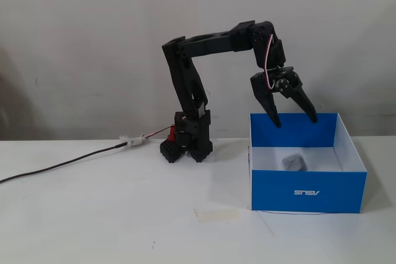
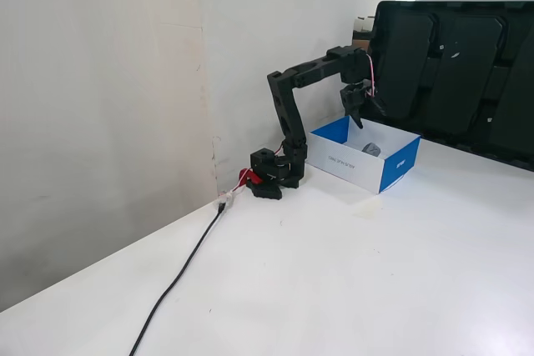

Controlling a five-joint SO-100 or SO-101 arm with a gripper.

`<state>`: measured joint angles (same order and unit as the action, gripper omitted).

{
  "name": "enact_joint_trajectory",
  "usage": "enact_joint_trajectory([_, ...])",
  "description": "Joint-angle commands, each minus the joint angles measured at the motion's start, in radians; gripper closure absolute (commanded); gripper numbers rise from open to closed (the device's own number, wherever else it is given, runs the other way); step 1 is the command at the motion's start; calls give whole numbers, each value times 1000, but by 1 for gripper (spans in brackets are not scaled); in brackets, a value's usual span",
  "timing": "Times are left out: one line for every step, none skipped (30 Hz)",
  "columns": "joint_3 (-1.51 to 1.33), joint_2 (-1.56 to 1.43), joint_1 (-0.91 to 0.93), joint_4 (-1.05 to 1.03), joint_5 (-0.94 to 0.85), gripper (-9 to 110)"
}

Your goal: Pick the gray block and keep it in the box.

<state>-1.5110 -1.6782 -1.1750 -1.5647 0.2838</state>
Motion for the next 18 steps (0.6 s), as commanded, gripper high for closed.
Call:
enact_joint_trajectory([83,-17,14,5,3,64])
enact_joint_trajectory([83,-25,23,5,3,66])
enact_joint_trajectory([81,-37,40,-3,3,68])
enact_joint_trajectory([81,-55,67,-14,3,71])
enact_joint_trajectory([75,-78,100,-21,3,73])
enact_joint_trajectory([69,-106,138,-29,3,75])
enact_joint_trajectory([69,-133,186,-34,3,80])
enact_joint_trajectory([60,-167,227,-38,3,86])
enact_joint_trajectory([37,-201,264,-38,0,93])
enact_joint_trajectory([8,-236,296,-35,-3,98])
enact_joint_trajectory([-12,-264,325,-35,-3,101])
enact_joint_trajectory([-38,-287,344,-35,-6,101])
enact_joint_trajectory([-63,-310,359,-35,-8,101])
enact_joint_trajectory([-86,-337,382,-35,2,101])
enact_joint_trajectory([-110,-368,413,-35,3,101])
enact_joint_trajectory([-135,-399,449,-35,-3,101])
enact_joint_trajectory([-164,-433,494,-34,-9,101])
enact_joint_trajectory([-201,-472,543,-31,-11,101])
